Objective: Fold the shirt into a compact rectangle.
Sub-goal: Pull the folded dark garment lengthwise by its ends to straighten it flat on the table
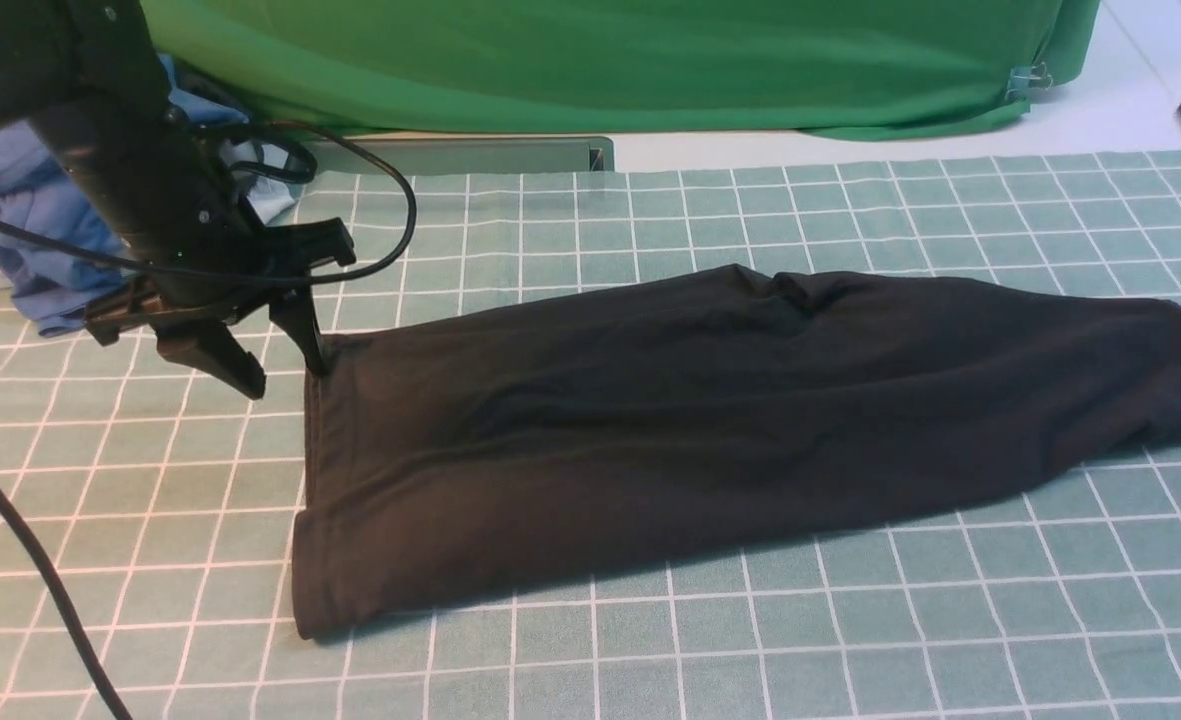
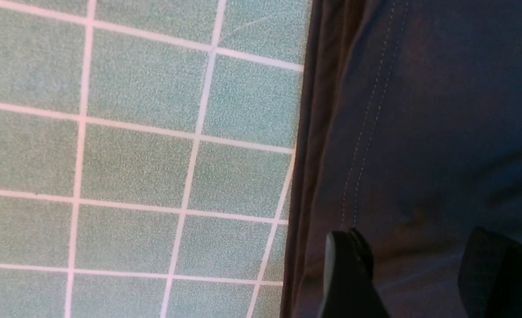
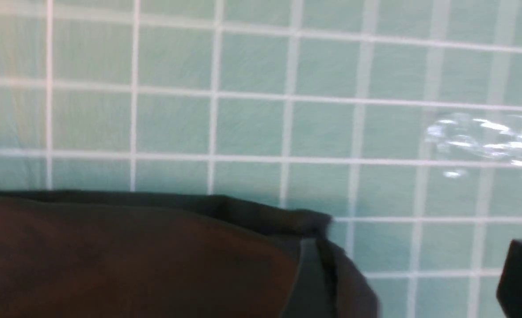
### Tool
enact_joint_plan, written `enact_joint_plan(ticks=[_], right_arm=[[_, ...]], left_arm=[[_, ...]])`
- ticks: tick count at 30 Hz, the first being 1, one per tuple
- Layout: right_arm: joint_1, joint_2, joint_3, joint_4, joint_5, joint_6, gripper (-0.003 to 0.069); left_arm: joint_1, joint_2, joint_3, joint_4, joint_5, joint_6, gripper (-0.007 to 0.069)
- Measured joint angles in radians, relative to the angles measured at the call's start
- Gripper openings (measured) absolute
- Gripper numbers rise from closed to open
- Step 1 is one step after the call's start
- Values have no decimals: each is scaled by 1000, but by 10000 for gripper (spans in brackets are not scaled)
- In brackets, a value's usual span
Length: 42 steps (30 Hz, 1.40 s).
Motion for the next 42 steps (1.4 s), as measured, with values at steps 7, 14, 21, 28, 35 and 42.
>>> enact_joint_plan(ticks=[7, 14, 21, 28, 35, 42], right_arm=[[-113, -120, 260, 109, 19, 87, 594], [-164, -39, 386, 200, -73, 12, 594], [-163, 64, 388, 258, -146, -18, 594], [-124, 129, 382, 250, -152, -25, 579], [-89, 134, 378, 215, -184, -46, 286], [-87, 124, 363, 136, -125, -14, 57]], left_arm=[[0, 0, 0, -1, 1, 0, 325], [0, 0, 0, -6, 0, 0, 325], [0, 0, 0, -8, -7, -2, 325], [0, 0, 0, -9, -41, -2, 325], [0, 0, -1, -9, -44, -2, 325], [0, 0, -1, -9, -18, -1, 325]])
